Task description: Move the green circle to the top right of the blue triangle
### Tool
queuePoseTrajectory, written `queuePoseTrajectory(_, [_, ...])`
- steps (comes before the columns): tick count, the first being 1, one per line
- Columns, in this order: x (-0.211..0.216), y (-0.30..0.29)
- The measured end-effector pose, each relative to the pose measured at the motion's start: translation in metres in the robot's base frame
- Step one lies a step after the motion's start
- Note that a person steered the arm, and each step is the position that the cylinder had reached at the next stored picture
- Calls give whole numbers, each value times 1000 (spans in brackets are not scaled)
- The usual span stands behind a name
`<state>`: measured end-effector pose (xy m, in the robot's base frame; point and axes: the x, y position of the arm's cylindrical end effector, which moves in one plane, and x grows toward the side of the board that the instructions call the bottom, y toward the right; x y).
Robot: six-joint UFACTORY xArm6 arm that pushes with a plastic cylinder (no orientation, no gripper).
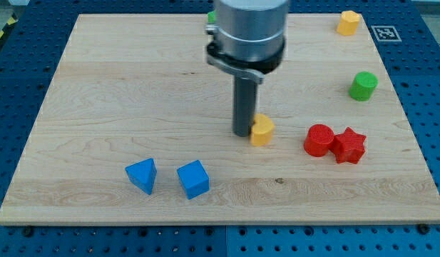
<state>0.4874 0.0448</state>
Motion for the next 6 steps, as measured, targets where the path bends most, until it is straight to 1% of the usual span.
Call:
queuePoseTrajectory(1, [1, 43])
queuePoseTrajectory(2, [4, 58])
queuePoseTrajectory(3, [-10, 56])
queuePoseTrajectory(4, [-23, 82])
queuePoseTrajectory(5, [-18, 166])
queuePoseTrajectory(6, [-17, 271])
